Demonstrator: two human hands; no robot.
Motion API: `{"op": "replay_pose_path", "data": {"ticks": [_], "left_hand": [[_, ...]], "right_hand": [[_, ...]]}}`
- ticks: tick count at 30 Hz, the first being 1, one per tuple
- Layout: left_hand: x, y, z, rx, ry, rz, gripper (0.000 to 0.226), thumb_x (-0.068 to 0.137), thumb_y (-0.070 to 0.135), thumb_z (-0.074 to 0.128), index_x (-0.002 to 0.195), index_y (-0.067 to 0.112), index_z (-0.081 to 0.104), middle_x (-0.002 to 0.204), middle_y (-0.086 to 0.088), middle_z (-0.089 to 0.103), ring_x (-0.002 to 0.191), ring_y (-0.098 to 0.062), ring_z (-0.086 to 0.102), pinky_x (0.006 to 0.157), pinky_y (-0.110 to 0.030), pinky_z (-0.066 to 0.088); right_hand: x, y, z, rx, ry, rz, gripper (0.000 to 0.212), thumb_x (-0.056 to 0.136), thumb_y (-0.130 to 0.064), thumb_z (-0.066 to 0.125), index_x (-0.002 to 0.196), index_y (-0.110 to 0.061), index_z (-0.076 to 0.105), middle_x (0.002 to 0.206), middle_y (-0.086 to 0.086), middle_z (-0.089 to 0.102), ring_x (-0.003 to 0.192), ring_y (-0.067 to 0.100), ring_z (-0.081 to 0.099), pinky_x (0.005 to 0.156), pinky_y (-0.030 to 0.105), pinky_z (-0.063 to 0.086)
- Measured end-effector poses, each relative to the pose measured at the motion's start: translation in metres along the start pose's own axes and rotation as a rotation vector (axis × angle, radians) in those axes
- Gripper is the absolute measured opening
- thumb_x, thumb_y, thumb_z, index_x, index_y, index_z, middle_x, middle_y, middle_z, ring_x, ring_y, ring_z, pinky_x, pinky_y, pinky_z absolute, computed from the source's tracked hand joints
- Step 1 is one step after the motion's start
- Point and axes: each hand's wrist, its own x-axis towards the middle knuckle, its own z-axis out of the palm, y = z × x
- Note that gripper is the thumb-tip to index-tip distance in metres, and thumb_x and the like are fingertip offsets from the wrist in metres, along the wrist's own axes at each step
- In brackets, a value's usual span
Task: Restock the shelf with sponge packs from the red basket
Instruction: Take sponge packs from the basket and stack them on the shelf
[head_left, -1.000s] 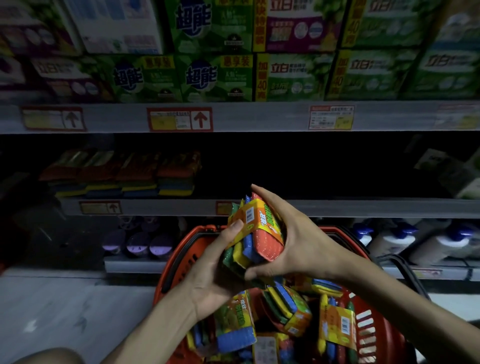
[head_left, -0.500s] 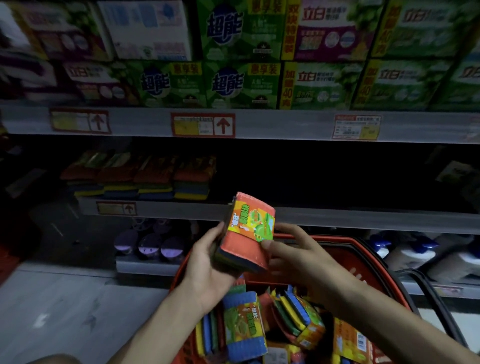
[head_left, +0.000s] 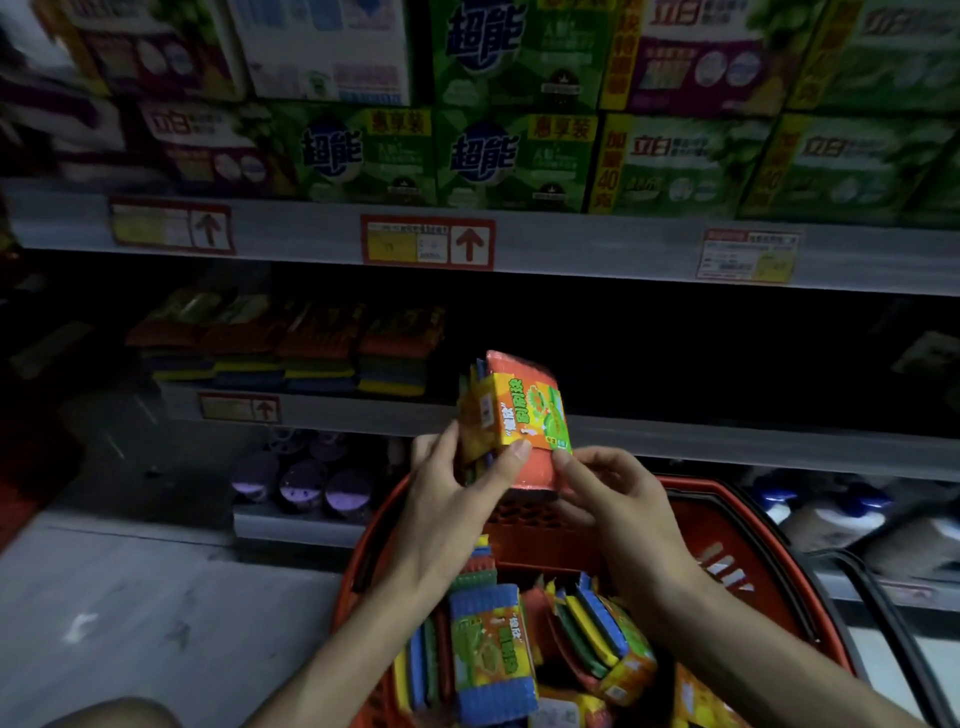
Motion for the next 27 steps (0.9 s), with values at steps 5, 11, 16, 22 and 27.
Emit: {"op": "replay_pose_path", "data": {"ticks": [5, 11, 16, 22, 27], "left_hand": [[0.009, -0.002, 0.004, -0.315, 0.141, -0.056, 0.061, 0.076, 0.046, 0.085, 0.128, 0.029, 0.059, 0.122, 0.007, 0.07, 0.112, -0.009, 0.068, 0.095, -0.034, 0.056], [0.018, 0.006, 0.002, -0.609, 0.213, -0.186, 0.036, 0.086, 0.022, 0.081, 0.116, 0.013, 0.064, 0.101, -0.004, 0.08, 0.096, -0.023, 0.077, 0.084, -0.041, 0.06], [0.022, 0.005, 0.001, -0.645, 0.243, -0.209, 0.034, 0.085, 0.025, 0.081, 0.114, 0.014, 0.066, 0.101, -0.006, 0.08, 0.098, -0.025, 0.076, 0.087, -0.043, 0.06], [0.03, 0.001, -0.003, -0.594, 0.349, -0.214, 0.03, 0.084, 0.038, 0.082, 0.103, 0.017, 0.072, 0.105, -0.002, 0.078, 0.102, -0.014, 0.072, 0.08, -0.029, 0.053], [0.031, 0.001, -0.009, -0.574, 0.328, -0.176, 0.019, 0.09, 0.033, 0.077, 0.106, 0.023, 0.075, 0.107, 0.005, 0.077, 0.103, -0.008, 0.07, 0.081, -0.029, 0.056]], "right_hand": [[0.008, 0.001, 0.004, 0.038, 0.03, -0.019, 0.03, 0.087, -0.025, 0.077, 0.106, -0.004, 0.067, 0.109, 0.018, 0.075, 0.102, 0.028, 0.075, 0.096, 0.048, 0.058], [0.01, -0.005, 0.014, -0.036, -0.009, 0.051, 0.029, 0.088, -0.031, 0.077, 0.104, -0.007, 0.072, 0.105, 0.025, 0.075, 0.104, 0.041, 0.072, 0.095, 0.053, 0.058], [0.009, -0.009, 0.018, -0.013, -0.054, 0.079, 0.041, 0.09, -0.033, 0.074, 0.109, 0.003, 0.067, 0.08, 0.016, 0.073, 0.073, 0.029, 0.07, 0.076, 0.037, 0.061], [0.014, -0.01, 0.028, 0.102, -0.05, 0.055, 0.022, 0.092, -0.015, 0.071, 0.106, 0.002, 0.071, 0.084, 0.015, 0.077, 0.091, 0.028, 0.076, 0.084, 0.033, 0.061], [0.026, -0.005, 0.041, 0.145, 0.026, -0.096, 0.016, 0.093, -0.006, 0.07, 0.103, 0.006, 0.07, 0.097, 0.02, 0.077, 0.09, 0.026, 0.078, 0.079, 0.025, 0.062]]}}
